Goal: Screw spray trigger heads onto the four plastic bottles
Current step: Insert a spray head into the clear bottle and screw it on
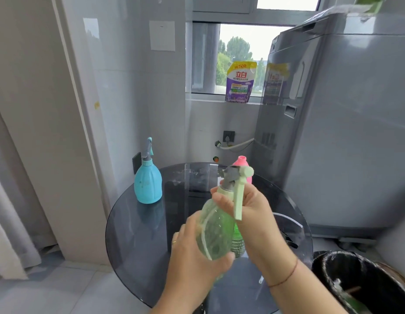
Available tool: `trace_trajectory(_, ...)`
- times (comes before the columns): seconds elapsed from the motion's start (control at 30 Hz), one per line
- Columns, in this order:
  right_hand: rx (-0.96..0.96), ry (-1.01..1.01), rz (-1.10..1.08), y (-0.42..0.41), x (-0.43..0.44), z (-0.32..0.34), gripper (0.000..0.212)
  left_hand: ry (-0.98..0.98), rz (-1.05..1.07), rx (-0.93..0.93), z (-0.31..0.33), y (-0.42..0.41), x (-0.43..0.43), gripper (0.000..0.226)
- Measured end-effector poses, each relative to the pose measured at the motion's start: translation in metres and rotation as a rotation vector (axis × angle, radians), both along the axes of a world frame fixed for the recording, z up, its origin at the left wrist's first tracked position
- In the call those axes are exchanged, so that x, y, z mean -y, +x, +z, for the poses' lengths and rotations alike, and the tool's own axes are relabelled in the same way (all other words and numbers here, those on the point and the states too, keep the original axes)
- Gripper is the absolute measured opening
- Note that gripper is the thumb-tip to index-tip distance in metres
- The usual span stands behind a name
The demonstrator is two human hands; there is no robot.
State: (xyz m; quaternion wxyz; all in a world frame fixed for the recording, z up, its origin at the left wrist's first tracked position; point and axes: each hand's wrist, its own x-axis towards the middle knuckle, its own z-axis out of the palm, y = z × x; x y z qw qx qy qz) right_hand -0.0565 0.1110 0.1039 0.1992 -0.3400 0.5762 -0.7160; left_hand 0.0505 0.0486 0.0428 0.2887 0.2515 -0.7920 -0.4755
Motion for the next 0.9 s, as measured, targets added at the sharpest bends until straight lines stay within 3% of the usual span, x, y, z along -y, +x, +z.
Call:
trace_trajectory(0.07, -0.024, 0.037, -0.007, 0.000, 0.000, 0.003, 0.032, 0.048, -0.101, -0.009, -0.001, 0.000, 0.004, 0.074)
trace_trajectory(0.2, 0.096, 0.130, 0.411, -0.013, -0.017, 0.014, 0.044, 0.470, -0.821, -0.067, 0.019, 0.017, 0.024, 0.079)
trace_trajectory(0.27, 0.071, 0.153, 0.434, -0.012, -0.020, 0.013, 0.044, 0.485, -0.920, -0.062, 0.020, 0.019, 0.028, 0.082)
trace_trajectory(0.47, 0.031, 0.119, 0.263, -0.002, -0.014, 0.008, 0.044, 0.459, -0.684, -0.043, 0.016, 0.017, 0.027, 0.073)
trace_trajectory(0.67, -0.021, 0.093, 0.129, 0.009, -0.009, 0.005, 0.038, 0.395, -0.594, -0.039, 0.009, 0.015, 0.026, 0.074)
trace_trajectory(0.8, -0.006, 0.015, -0.132, 0.013, -0.001, -0.001, 0.033, 0.209, -0.293, -0.051, -0.004, 0.004, 0.023, 0.098)
trace_trajectory(0.9, -0.033, 0.020, -0.126, 0.017, 0.003, -0.008, 0.018, 0.050, -0.083, -0.073, -0.016, -0.005, 0.020, 0.086)
